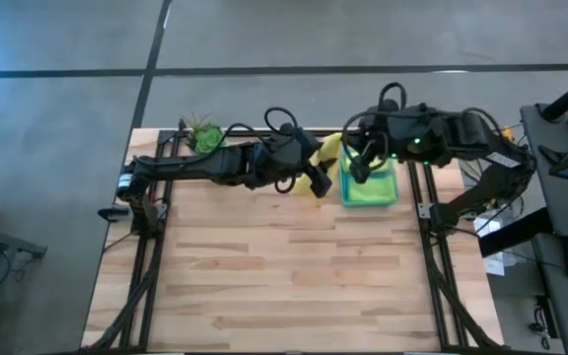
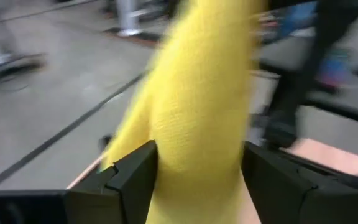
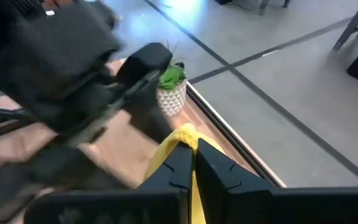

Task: Fold microfiber towels
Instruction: Fold the yellow towel

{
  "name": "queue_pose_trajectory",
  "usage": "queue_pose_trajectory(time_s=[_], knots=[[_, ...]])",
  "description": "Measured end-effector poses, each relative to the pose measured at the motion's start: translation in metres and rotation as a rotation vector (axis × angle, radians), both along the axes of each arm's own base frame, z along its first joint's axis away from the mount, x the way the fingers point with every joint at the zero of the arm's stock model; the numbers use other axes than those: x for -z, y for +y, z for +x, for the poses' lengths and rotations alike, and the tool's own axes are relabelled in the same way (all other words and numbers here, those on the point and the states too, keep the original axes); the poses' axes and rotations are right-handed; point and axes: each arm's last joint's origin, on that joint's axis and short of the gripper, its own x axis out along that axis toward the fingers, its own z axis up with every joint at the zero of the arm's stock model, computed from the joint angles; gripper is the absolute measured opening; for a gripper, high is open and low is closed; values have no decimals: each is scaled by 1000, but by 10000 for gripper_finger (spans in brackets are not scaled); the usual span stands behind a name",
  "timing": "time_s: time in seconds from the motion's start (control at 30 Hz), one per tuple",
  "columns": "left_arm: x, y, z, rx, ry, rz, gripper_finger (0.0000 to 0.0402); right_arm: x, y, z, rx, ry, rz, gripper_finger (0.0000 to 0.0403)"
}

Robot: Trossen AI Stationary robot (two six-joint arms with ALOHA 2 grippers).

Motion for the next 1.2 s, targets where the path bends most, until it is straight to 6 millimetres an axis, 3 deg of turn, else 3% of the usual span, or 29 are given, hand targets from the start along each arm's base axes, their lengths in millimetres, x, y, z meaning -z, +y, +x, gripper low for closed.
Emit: queue_pose_trajectory(time_s=[0.1,0.4,0.67,0.77,1.0,1.2], knots=[[-5,-7,1,133,-25,11,203,-3,0,-5,0,35,1,8],[-12,-15,7,183,-131,12,193,-2,1,-7,13,18,122,8],[-17,-28,0,65,-144,21,193,10,-11,-14,116,140,168,8],[-14,-30,11,65,-193,20,193,11,-11,-15,105,152,180,8],[29,-34,50,100,-122,32,193,10,-8,-15,-2,167,223,8],[27,-30,48,-43,-133,16,193,3,-6,-19,-60,147,250,8]])
